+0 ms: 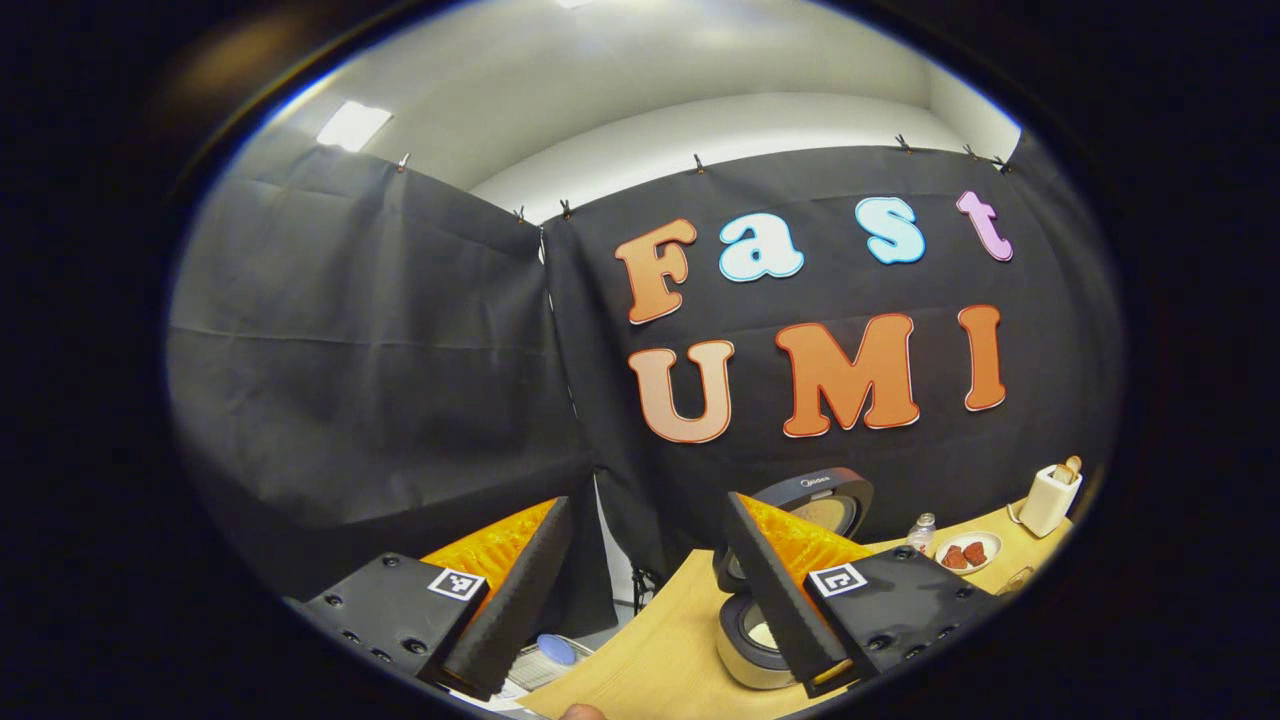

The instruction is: Close the left gripper, press the button to open the rice cooker; take a wooden spoon from the chopstick holder with the right hand, scoop a spoonful of rice and pour it into the rice cooker, then put the wooden spoon back into the chopstick holder.

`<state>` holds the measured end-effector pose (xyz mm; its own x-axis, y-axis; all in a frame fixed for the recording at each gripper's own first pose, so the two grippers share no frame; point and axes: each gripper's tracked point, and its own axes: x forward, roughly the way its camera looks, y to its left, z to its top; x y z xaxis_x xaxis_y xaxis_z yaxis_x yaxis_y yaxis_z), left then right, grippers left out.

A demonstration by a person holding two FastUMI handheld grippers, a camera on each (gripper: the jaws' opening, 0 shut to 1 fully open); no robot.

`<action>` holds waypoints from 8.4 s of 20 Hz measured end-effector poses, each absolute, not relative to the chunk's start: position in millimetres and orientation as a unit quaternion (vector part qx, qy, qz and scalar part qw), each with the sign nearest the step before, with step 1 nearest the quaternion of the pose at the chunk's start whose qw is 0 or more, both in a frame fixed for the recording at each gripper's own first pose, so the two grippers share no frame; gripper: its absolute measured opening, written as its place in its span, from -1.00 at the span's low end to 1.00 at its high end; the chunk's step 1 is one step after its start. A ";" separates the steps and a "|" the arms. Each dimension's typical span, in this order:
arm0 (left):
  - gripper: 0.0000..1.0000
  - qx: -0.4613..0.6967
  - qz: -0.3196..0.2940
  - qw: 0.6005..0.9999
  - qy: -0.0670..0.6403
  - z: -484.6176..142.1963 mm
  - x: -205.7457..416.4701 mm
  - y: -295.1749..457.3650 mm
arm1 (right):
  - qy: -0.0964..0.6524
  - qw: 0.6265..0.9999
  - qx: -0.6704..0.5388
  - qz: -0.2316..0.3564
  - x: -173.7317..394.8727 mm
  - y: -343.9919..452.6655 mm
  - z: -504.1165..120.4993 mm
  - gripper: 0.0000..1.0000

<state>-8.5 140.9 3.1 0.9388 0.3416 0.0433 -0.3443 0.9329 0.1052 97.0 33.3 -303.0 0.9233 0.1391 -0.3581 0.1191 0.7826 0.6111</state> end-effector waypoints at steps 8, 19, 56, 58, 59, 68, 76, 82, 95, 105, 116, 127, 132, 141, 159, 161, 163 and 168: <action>1.00 0.047 0.178 0.983 -0.020 7.3 -11.9 162.1 | 0.172 0.944 0.281 0.013 92.1 45.5 -250.3 -0.60; 1.00 0.032 0.130 0.991 -0.006 -7.7 8.1 181.9 | 0.112 0.975 0.188 0.037 34.9 101.1 -163.4 -0.60; 0.94 0.033 0.127 0.989 0.071 -76.5 7.0 227.2 | 0.235 0.933 0.259 0.090 -26.1 235.5 -317.7 -0.72; 1.00 0.027 0.123 0.990 0.068 -72.8 7.4 223.8 | 0.239 0.921 0.295 0.088 -19.4 237.7 -321.5 -0.72; 0.94 0.024 0.121 0.990 0.065 -69.1 7.2 221.1 | 0.242 0.914 0.314 0.084 -14.8 237.0 -324.5 -0.72; 1.00 0.028 0.116 0.991 0.059 -66.1 1.7 214.0 | 0.266 0.824 0.499 0.048 1.5 212.7 -334.3 -0.73; 0.94 0.023 0.118 0.992 0.037 -49.1 -2.4 213.4 | 0.239 0.767 0.595 0.012 3.4 169.9 -309.6 -0.73; 1.00 0.021 0.110 0.993 0.035 -48.7 -3.3 206.3 | 0.227 0.762 0.606 0.009 8.5 153.6 -283.3 -0.73; 0.93 0.009 0.105 0.994 0.036 -50.1 -6.1 208.2 | 0.213 0.744 0.633 0.028 21.4 182.4 -208.6 -0.73; 0.99 0.005 0.086 0.996 0.035 -50.2 -6.5 200.1 | 0.228 0.730 0.641 0.072 55.5 253.1 -162.1 -0.73; 1.00 0.008 0.073 0.996 0.043 -59.1 -4.0 201.8 | 0.249 0.745 0.610 0.105 114.8 341.5 -138.6 -0.73; 1.00 -0.009 0.081 0.995 0.055 -69.2 -3.0 223.8 | 0.236 0.797 0.536 0.147 142.6 411.3 -128.4 -0.72; 1.00 -0.017 0.089 0.994 0.056 -70.5 -2.2 232.6 | 0.226 0.815 0.506 0.169 143.5 427.2 -119.9 -0.73; 0.96 -0.013 0.097 0.994 0.054 -70.1 -2.6 239.1 | 0.209 0.840 0.466 0.182 145.6 434.4 -112.7 -0.73; 1.00 -0.001 0.096 0.994 0.055 -69.9 -3.6 240.5 | 0.179 0.879 0.392 0.205 141.1 440.3 -102.5 -0.73; 1.00 -0.002 0.093 0.994 0.055 -69.1 -4.2 238.2 | 0.176 0.882 0.383 0.209 139.5 442.7 -101.4 -0.73; 1.00 -0.008 0.090 0.994 0.054 -67.8 -4.3 236.9 | 0.173 0.885 0.376 0.213 138.1 445.1 -98.7 -0.74; 1.00 -0.013 0.091 0.994 0.053 -68.3 -2.2 239.4 | 0.162 0.894 0.356 0.221 136.3 447.1 -91.6 -0.73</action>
